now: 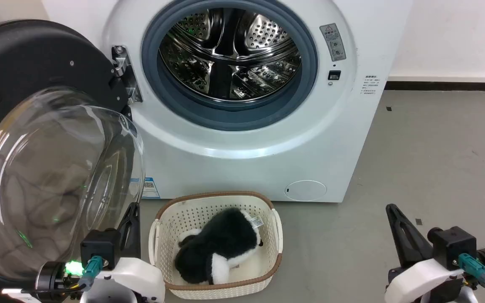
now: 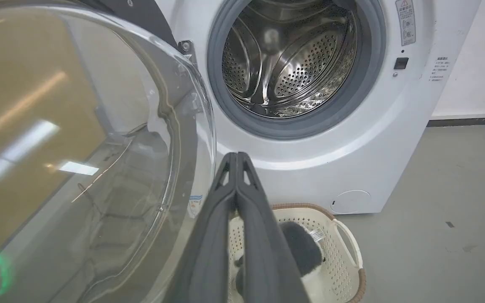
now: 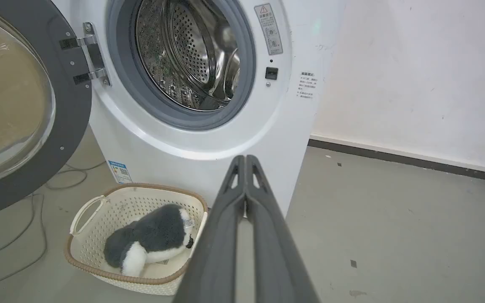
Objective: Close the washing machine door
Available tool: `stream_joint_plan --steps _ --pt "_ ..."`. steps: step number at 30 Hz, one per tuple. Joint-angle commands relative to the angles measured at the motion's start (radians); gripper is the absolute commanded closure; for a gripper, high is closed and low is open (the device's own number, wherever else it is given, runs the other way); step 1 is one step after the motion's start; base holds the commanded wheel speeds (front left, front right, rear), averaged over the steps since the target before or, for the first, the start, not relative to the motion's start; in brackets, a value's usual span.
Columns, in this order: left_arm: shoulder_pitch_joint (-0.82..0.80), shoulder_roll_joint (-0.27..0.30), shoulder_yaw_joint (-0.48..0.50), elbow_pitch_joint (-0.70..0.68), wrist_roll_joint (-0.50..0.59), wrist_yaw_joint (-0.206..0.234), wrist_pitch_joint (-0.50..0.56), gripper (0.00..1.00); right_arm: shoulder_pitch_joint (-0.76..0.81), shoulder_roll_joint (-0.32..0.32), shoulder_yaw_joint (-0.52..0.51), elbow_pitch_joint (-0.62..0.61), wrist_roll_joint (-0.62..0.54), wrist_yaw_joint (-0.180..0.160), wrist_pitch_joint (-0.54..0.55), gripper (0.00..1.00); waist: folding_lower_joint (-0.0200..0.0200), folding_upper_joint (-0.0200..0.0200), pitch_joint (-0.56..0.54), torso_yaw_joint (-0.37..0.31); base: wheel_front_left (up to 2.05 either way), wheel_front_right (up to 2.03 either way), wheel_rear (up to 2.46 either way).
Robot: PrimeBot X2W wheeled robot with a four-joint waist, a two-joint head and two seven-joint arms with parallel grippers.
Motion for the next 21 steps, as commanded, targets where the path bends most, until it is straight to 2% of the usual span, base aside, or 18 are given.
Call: stream_joint_plan --steps 1,21 --pt "0.011 -0.001 0.002 -0.004 -0.004 -0.004 0.000 1.00 0.001 0.004 0.000 -0.002 -0.008 0.001 0.001 1.00 0.0000 0.0000 0.000 0.000 0.00 0.00 0.00" --pt "0.011 -0.001 0.002 -0.004 -0.004 -0.004 0.000 1.00 0.001 0.004 0.000 -0.002 -0.008 0.001 0.001 1.00 0.0000 0.0000 0.000 0.000 0.00 0.00 0.00"
